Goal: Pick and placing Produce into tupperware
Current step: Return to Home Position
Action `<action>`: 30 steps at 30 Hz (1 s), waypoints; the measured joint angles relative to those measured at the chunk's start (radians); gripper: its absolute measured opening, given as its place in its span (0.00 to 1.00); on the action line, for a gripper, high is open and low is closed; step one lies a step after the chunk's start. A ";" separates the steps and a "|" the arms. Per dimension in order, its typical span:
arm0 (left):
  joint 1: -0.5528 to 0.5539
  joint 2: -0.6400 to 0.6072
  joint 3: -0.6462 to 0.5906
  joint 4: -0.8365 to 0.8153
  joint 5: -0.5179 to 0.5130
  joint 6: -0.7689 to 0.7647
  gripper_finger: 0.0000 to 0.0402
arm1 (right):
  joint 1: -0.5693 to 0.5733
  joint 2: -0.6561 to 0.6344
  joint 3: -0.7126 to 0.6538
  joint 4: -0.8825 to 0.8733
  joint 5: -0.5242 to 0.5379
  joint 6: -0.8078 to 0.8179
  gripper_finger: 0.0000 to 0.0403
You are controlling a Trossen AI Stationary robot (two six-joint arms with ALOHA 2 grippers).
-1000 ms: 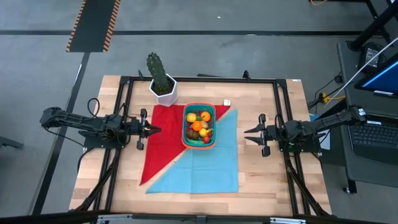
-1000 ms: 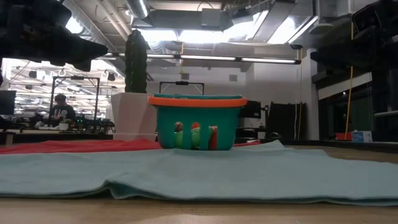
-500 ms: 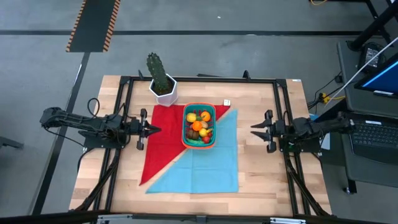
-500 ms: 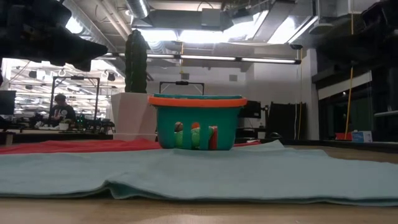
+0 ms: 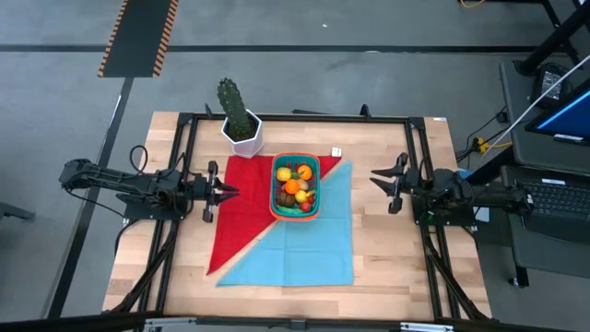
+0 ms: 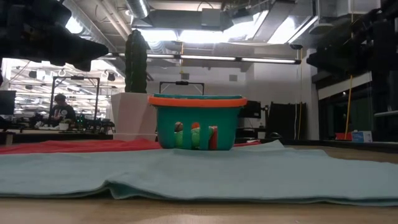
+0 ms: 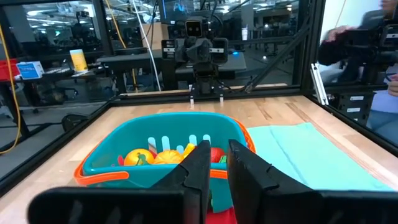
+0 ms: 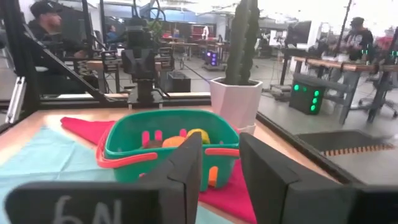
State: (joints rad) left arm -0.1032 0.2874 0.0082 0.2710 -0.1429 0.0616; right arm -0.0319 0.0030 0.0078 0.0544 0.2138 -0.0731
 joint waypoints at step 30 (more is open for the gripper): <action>0.000 0.000 0.000 0.000 0.002 0.000 0.24 | 0.000 0.008 0.000 0.001 -0.002 0.092 0.27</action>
State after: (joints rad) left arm -0.1029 0.2874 0.0082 0.2707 -0.1413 0.0619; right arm -0.0319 0.0113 0.0074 0.0555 0.2123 0.0185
